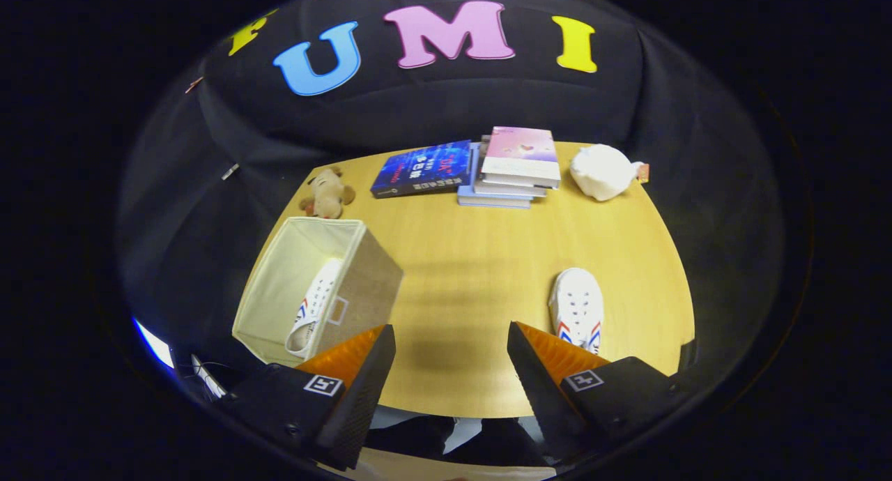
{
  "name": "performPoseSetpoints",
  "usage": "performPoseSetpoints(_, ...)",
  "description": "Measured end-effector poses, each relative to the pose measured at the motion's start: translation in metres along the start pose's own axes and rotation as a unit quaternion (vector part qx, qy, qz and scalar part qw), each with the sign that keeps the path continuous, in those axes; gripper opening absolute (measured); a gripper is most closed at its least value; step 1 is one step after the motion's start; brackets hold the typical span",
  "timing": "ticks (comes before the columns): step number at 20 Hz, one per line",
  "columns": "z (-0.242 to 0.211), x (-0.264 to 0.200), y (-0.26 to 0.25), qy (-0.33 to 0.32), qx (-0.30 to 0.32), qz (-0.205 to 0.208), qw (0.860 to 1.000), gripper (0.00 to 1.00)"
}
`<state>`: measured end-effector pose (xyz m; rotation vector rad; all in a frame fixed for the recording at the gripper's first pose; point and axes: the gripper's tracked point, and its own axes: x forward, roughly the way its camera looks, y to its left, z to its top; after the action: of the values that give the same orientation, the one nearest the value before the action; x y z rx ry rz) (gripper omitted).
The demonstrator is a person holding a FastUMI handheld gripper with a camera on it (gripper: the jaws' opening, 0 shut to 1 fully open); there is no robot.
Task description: Open the storage box then place both shoes into the box .Put the left shoe in first, then the right shoe, with the right side of both shoes facing outward in a uniform manner.
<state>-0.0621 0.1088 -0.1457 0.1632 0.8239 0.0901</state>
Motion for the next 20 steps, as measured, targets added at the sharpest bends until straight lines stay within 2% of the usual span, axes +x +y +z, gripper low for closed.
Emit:
performPoseSetpoints(4,-0.013,0.007,-0.072,0.014,-0.001,-0.043,0.999,0.99)
performPoseSetpoints(11,-0.065,0.039,-0.169,0.077,-0.014,-0.085,0.993,0.99)
performPoseSetpoints(16,-0.093,0.063,-0.21,0.115,-0.008,-0.089,0.989,0.99)
performPoseSetpoints(20,-0.102,0.083,-0.218,0.13,-0.006,-0.074,0.989,0.97)
